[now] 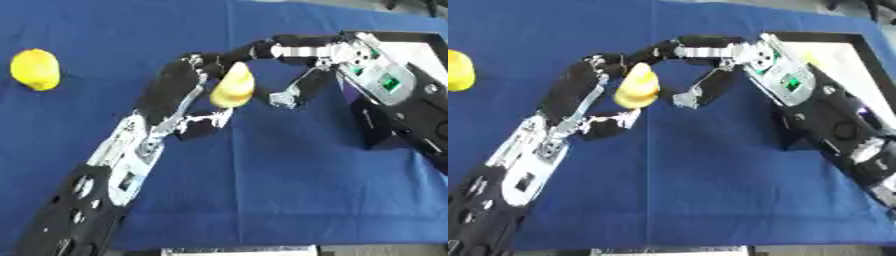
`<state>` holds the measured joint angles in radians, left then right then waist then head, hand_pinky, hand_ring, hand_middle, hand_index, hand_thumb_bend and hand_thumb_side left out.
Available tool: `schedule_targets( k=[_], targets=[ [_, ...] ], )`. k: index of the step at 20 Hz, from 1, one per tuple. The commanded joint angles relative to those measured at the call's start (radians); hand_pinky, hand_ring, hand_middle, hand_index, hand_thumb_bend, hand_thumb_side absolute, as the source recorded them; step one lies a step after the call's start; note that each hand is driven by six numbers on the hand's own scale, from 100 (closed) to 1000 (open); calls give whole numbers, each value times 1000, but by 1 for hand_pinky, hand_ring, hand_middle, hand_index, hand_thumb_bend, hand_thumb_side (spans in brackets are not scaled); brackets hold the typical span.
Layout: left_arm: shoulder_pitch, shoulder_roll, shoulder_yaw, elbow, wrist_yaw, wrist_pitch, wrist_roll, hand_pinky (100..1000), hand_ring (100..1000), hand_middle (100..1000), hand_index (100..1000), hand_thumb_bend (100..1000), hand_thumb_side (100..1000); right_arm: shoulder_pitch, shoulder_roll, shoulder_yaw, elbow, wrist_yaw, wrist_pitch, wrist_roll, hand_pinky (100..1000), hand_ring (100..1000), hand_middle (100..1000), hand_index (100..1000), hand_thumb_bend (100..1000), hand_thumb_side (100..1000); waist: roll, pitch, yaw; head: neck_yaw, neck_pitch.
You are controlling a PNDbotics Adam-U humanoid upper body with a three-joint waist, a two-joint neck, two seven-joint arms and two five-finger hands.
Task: Pick up the objects with one hand, pass them to the other hand, and then place them into the box on the other side of the table.
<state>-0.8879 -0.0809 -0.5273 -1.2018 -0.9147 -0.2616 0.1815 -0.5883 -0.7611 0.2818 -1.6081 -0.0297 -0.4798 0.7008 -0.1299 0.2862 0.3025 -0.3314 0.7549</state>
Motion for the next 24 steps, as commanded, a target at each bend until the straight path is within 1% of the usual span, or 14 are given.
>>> schedule_targets(
  k=[1, 4, 7, 11, 12, 13, 14, 15, 16, 20, 24],
  targets=[
    [-20, -14, 11, -9, 2, 3, 13, 730, 571, 501, 558, 100, 138, -6, -34, 0, -17, 17, -230, 206, 953, 1000, 862, 1000, 100, 471, -5, -5, -3, -3, 6],
    [-20, -15, 15, -14, 8, 6, 22, 730, 570, 500, 557, 100, 143, -4, -32, 2, -7, 34, -247, 206, 952, 1000, 855, 1000, 100, 496, -6, -6, -2, -4, 5],
    [-20, -15, 16, -18, 13, 9, 26, 730, 570, 499, 558, 100, 144, -4, -28, 2, 1, 37, -254, 206, 949, 1000, 844, 991, 100, 472, -7, -6, -1, -4, 6],
    [-20, -15, 19, -19, 16, 15, 28, 730, 569, 499, 558, 100, 150, -4, -26, -4, 3, 26, -251, 206, 940, 1000, 796, 947, 100, 447, -8, -6, -1, -5, 7],
    [-19, -15, 19, -19, 17, 16, 28, 730, 568, 498, 558, 100, 151, -5, -26, -6, 3, 22, -248, 206, 934, 1000, 772, 925, 100, 459, -8, -6, -1, -5, 8],
    [-19, -15, 20, -20, 18, 17, 29, 730, 568, 498, 558, 100, 152, -5, -25, -8, 2, 15, -244, 206, 931, 1000, 763, 917, 100, 470, -8, -6, -1, -5, 8],
    [-19, -15, 20, -20, 19, 18, 30, 731, 568, 498, 558, 100, 153, -6, -24, -10, 1, 8, -240, 206, 921, 1000, 727, 889, 100, 472, -8, -6, -2, -6, 9],
    [-19, -16, 20, -20, 20, 19, 30, 731, 568, 498, 558, 100, 153, -6, -24, -11, -1, 0, -235, 206, 921, 1000, 727, 889, 100, 464, -8, -6, -2, -6, 10],
    [-18, -16, 19, -20, 20, 19, 29, 731, 569, 499, 558, 100, 152, -7, -24, -12, -3, -7, -231, 206, 914, 1000, 708, 875, 100, 449, -8, -5, -2, -7, 10],
    [-16, -21, 19, -16, 21, 19, 27, 732, 567, 497, 558, 100, 157, -10, -21, -12, -11, -43, -201, 206, 909, 1000, 706, 879, 100, 414, -8, -4, -2, -9, 14],
    [-15, -25, 20, -12, 21, 17, 28, 731, 566, 497, 558, 100, 163, -12, -21, -5, -24, -71, -160, 206, 911, 1000, 707, 889, 100, 467, -9, -3, -1, -12, 15]
  ],
)
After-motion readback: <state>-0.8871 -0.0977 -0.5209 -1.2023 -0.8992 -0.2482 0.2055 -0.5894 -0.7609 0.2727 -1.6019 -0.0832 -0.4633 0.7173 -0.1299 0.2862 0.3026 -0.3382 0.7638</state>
